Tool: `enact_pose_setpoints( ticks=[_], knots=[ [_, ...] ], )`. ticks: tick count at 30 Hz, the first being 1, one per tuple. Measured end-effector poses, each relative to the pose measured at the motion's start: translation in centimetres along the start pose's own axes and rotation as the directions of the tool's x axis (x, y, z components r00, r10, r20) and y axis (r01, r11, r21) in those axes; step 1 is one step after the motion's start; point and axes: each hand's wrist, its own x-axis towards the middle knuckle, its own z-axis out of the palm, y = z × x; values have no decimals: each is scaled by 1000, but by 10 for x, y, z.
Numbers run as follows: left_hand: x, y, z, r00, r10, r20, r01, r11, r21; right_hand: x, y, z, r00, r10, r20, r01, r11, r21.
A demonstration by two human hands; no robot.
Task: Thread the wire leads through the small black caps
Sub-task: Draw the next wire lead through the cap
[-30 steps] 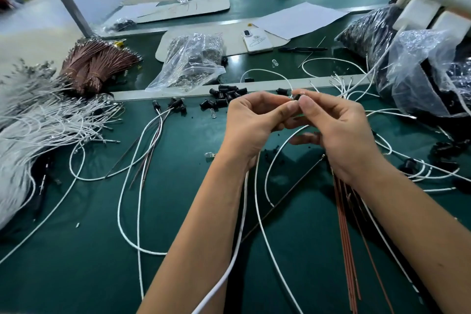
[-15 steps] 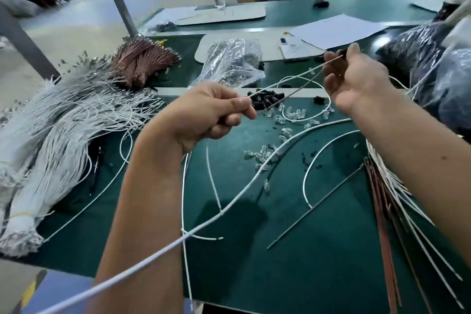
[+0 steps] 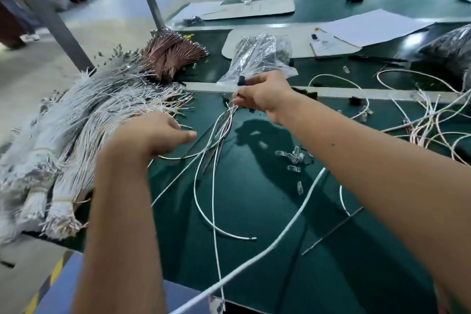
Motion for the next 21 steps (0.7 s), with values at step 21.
enact_pose_setpoints(
  ticks=[21],
  knots=[
    [42,160,107,888,294,-354,-339,938,-73,-14,21,-107,892,-446,82,125,69,-990]
  ],
)
